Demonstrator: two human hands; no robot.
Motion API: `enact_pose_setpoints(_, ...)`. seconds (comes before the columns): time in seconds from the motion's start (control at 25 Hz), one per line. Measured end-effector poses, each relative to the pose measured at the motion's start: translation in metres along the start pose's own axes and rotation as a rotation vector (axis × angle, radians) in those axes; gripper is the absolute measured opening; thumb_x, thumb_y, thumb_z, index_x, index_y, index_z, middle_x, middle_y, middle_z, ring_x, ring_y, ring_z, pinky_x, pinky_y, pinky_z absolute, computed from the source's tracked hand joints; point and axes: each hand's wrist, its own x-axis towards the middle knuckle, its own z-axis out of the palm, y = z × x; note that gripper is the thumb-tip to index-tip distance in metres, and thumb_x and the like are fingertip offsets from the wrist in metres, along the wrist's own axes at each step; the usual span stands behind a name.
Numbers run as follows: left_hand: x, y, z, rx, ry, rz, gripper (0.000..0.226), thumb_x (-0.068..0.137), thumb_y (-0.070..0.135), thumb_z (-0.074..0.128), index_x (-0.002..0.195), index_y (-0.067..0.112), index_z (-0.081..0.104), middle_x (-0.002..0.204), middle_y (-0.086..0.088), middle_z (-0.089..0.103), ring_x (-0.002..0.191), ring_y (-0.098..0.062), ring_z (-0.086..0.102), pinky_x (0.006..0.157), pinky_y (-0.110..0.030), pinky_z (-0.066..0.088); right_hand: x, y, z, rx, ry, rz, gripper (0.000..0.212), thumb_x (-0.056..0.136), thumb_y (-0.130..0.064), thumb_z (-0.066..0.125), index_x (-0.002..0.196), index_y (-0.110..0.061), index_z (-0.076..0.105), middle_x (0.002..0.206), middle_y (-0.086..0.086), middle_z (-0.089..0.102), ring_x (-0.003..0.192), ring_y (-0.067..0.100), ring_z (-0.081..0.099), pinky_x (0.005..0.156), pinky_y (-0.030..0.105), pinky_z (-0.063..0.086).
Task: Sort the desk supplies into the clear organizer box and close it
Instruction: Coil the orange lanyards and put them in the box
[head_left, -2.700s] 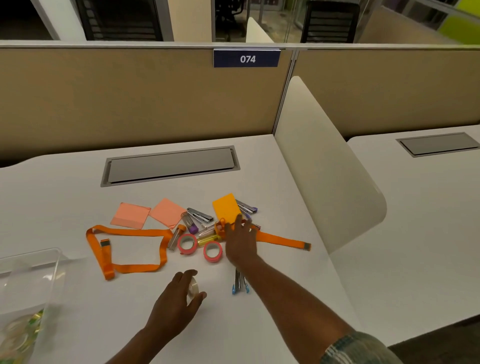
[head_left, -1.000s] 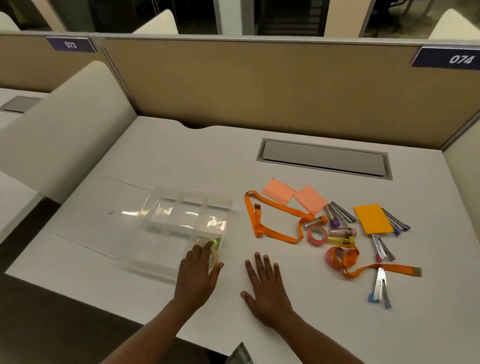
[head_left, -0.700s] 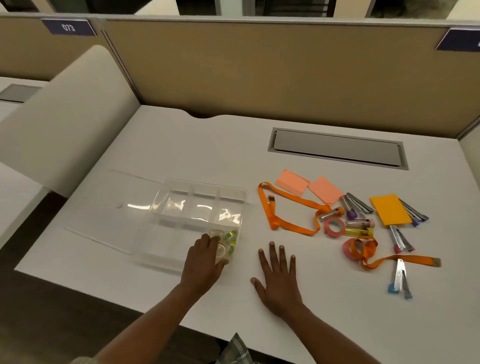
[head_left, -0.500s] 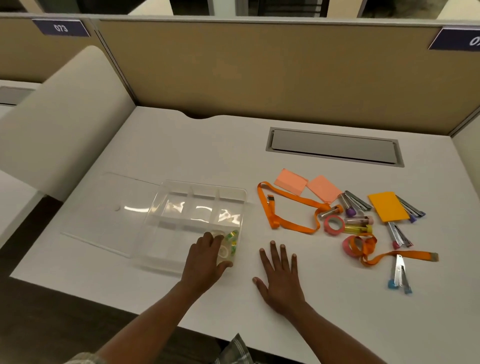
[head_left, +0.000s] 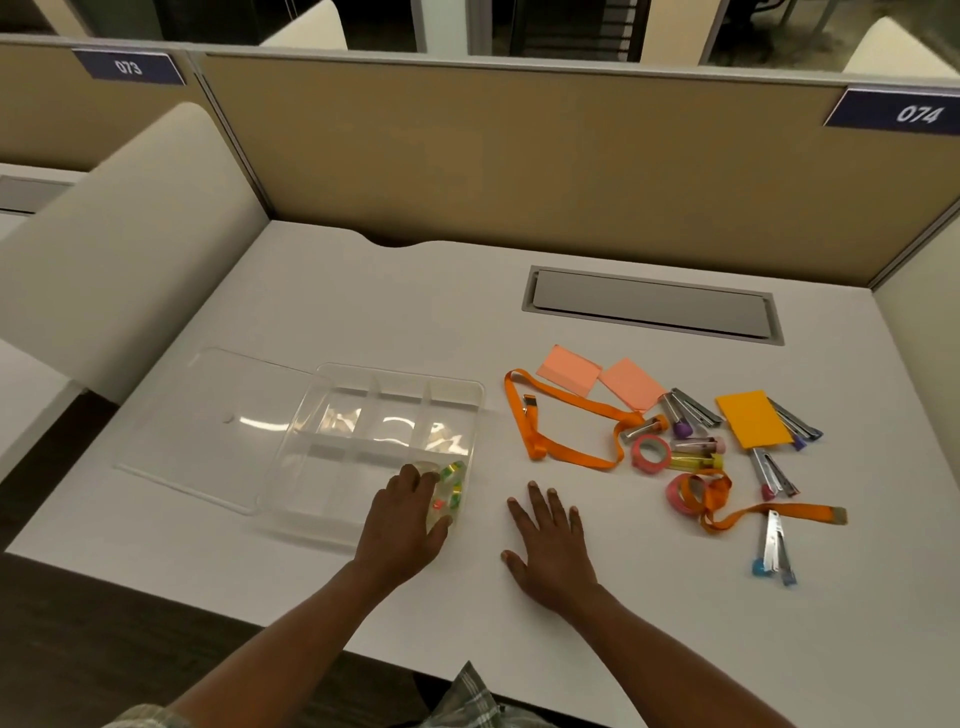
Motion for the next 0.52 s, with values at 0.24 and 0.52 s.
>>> enact_pose_setpoints(0.24,-0.004,0.03,0.002,-0.046,0.063,0.057,0.058,0.076,0.044,0.074,0.125,0.018,0.057,0.114,-0.007,0.059,0.088,-0.024,0.062,0.073,-0.033,0.054,0.035,0.012,-0.058,0.132,0.206,0.034,0.041,0.096,-0.041,0.052,0.132,-0.021,0.054,0.137,0.004,0.056,0.123,0.025,0.054,0.096,0.039,0.049)
enact_pose_setpoints(0.52,-0.011,0.068,0.014,-0.139,0.06,0.165,0.054,0.08,0.045,0.067,0.127,0.023,0.052,0.111,0.001,0.055,0.091,-0.017,0.059,0.077,-0.029,0.051,0.041,0.047,-0.064,-0.01,0.144,0.217,0.057,0.1,-0.011,0.042,0.153,-0.013,0.022,0.155,0.015,0.031,0.133,0.035,0.041,0.1,0.045,0.047)
